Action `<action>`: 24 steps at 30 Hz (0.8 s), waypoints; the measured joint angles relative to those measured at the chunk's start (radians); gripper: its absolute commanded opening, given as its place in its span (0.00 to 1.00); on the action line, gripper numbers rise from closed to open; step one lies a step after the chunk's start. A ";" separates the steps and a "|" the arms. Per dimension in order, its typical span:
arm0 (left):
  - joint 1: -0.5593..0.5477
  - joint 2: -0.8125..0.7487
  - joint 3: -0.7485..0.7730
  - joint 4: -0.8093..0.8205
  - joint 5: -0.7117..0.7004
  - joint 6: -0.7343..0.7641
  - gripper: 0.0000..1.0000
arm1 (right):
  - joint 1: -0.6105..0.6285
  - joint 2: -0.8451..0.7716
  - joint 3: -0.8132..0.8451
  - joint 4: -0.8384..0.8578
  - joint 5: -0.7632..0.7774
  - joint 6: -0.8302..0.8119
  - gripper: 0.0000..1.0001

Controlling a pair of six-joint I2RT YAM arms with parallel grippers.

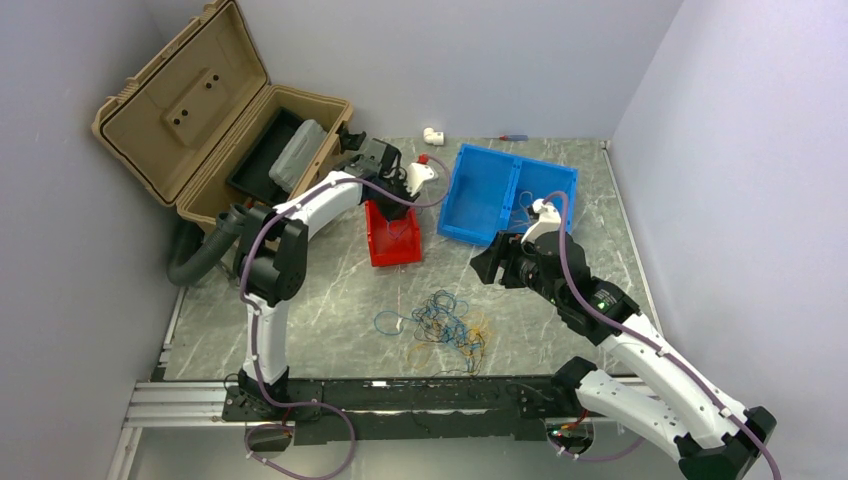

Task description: Untangle the cables

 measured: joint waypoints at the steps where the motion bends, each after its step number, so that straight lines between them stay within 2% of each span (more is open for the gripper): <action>1: -0.001 0.003 0.000 -0.001 0.000 -0.002 0.00 | 0.000 -0.001 0.000 0.000 0.000 0.000 0.72; 9: -0.005 0.002 0.000 0.002 -0.001 0.009 0.00 | -0.002 -0.005 0.000 0.000 0.000 0.000 0.72; 24: 0.036 -0.309 -0.242 0.150 -0.026 -0.074 0.00 | -0.006 -0.008 0.000 0.000 -0.001 0.004 0.72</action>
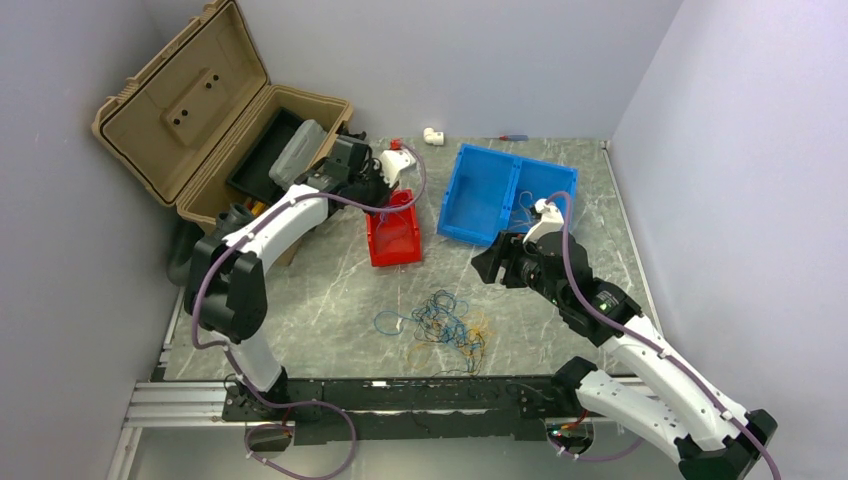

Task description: Untangle the cables

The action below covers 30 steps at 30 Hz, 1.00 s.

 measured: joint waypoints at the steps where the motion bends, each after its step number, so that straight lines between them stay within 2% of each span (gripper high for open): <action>1: 0.003 -0.017 -0.010 0.002 0.000 -0.009 0.00 | 0.000 -0.003 0.000 0.000 0.000 0.000 0.72; 10: 0.014 -0.017 -0.014 0.000 -0.016 -0.066 0.00 | -0.002 -0.022 0.000 0.000 0.000 0.001 0.72; 14: 0.014 0.037 0.014 -0.023 -0.037 -0.085 0.01 | -0.002 -0.023 0.000 0.000 -0.002 0.001 0.72; 15: 0.014 0.063 0.028 -0.030 -0.047 -0.092 0.04 | -0.002 -0.026 -0.001 -0.001 -0.002 0.001 0.72; 19: 0.014 0.145 0.060 -0.068 -0.060 -0.114 0.34 | -0.002 -0.040 -0.008 -0.003 -0.002 0.002 0.72; 22: 0.016 0.163 0.061 -0.097 -0.060 -0.154 0.65 | -0.002 -0.042 -0.010 -0.010 0.002 0.011 0.73; 23: 0.016 0.162 0.061 -0.097 -0.060 -0.155 0.69 | -0.002 -0.042 -0.011 -0.014 0.002 0.013 0.73; 27: 0.016 0.121 0.060 -0.077 -0.045 -0.205 0.72 | -0.002 -0.034 -0.011 -0.032 0.005 0.020 0.74; 28: 0.016 0.099 0.054 -0.066 -0.041 -0.217 0.76 | -0.002 -0.029 -0.011 -0.040 0.005 0.023 0.75; 30: 0.015 0.049 0.041 -0.062 -0.031 -0.237 0.97 | -0.002 -0.023 -0.011 -0.052 0.006 0.028 0.77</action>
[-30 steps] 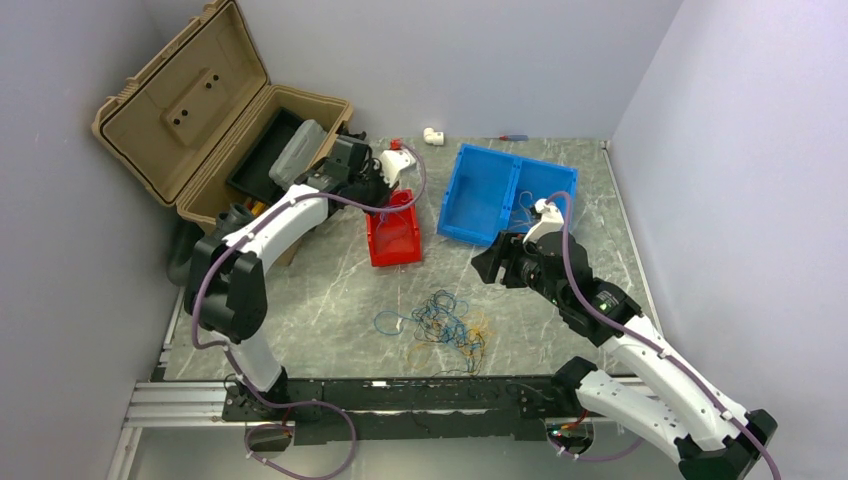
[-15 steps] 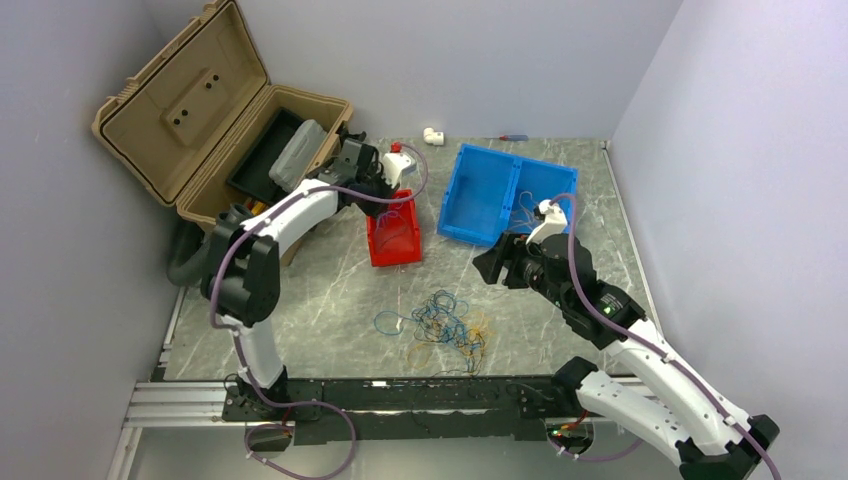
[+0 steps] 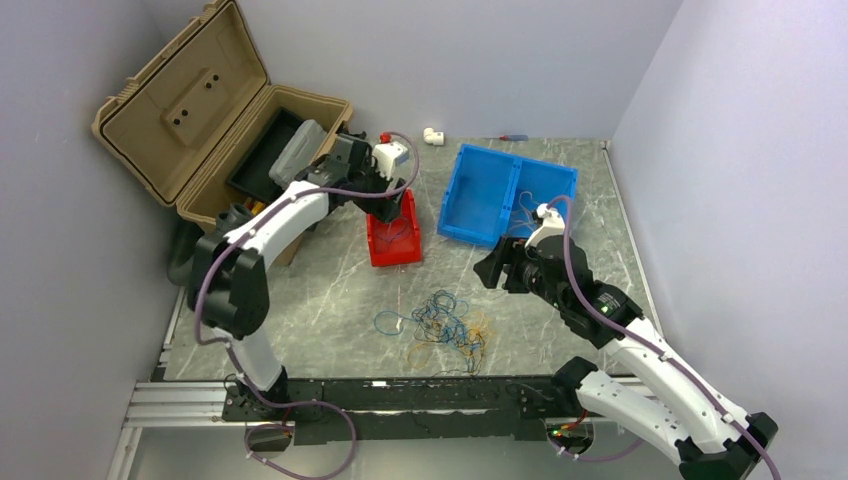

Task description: Untangle the cables

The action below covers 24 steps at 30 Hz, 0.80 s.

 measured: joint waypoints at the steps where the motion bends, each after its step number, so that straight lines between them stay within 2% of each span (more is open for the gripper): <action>1: -0.002 -0.035 -0.013 0.006 0.005 -0.017 0.99 | 0.000 0.001 -0.002 -0.003 0.000 0.003 0.77; 5: -0.020 -0.190 -0.095 0.059 0.025 -0.078 0.99 | 0.000 -0.009 -0.023 -0.004 0.001 0.014 0.82; 10: -0.043 -0.429 -0.305 0.192 0.013 -0.232 0.99 | 0.000 -0.016 -0.050 -0.028 0.008 0.019 0.92; 13: -0.042 -0.578 -0.459 0.261 -0.058 -0.340 0.99 | 0.000 -0.023 -0.062 -0.051 0.024 0.023 0.92; 19: -0.037 -0.818 -0.639 0.280 -0.187 -0.546 0.99 | -0.002 -0.050 -0.119 -0.066 0.029 0.037 0.91; 24: -0.035 -0.879 -0.683 0.269 -0.169 -0.626 0.99 | -0.002 -0.052 -0.153 -0.066 0.025 0.051 0.90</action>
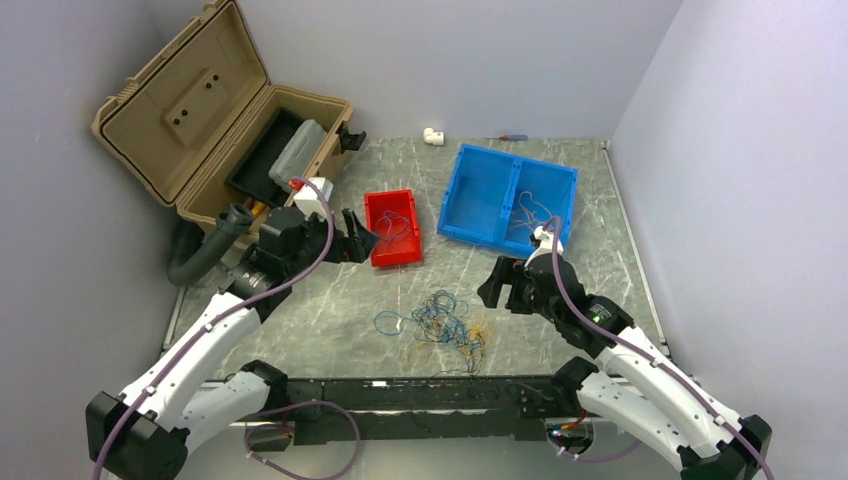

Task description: Untangle the cables

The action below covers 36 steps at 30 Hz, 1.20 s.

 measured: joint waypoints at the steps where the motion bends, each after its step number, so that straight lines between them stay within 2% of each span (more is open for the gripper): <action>1: 0.000 0.006 -0.002 -0.005 0.012 -0.013 0.99 | 0.000 0.000 -0.003 0.001 0.000 0.002 0.90; 5: -0.023 0.016 -0.038 -0.007 0.045 -0.055 0.99 | 0.000 0.002 -0.016 0.007 -0.005 0.011 0.90; 8: -0.100 0.012 -0.077 -0.014 0.030 -0.085 0.99 | 0.000 0.005 -0.025 0.016 -0.010 0.016 0.87; 12: -0.231 0.013 -0.091 -0.032 -0.002 -0.122 0.98 | -0.001 0.008 -0.042 0.031 -0.031 0.019 0.74; 14: -0.297 0.026 -0.091 -0.023 -0.018 -0.143 0.93 | -0.001 0.011 -0.055 0.037 -0.052 0.018 0.72; 19: -0.382 0.109 -0.100 0.027 -0.021 -0.175 0.86 | -0.001 0.050 -0.073 0.073 -0.129 0.009 0.63; 24: -0.449 0.249 -0.095 0.063 -0.017 -0.187 0.86 | -0.001 0.085 -0.100 0.106 -0.212 0.008 0.64; 30: -0.517 0.405 -0.023 0.057 -0.014 -0.188 0.84 | 0.005 0.069 -0.123 0.064 -0.208 0.035 0.79; 34: -0.535 0.444 -0.007 0.072 -0.009 -0.198 0.86 | 0.005 0.040 -0.154 0.049 -0.208 0.073 0.79; 36: -0.536 0.458 -0.007 0.080 -0.008 -0.204 0.86 | 0.005 0.037 -0.179 0.053 -0.217 0.094 0.74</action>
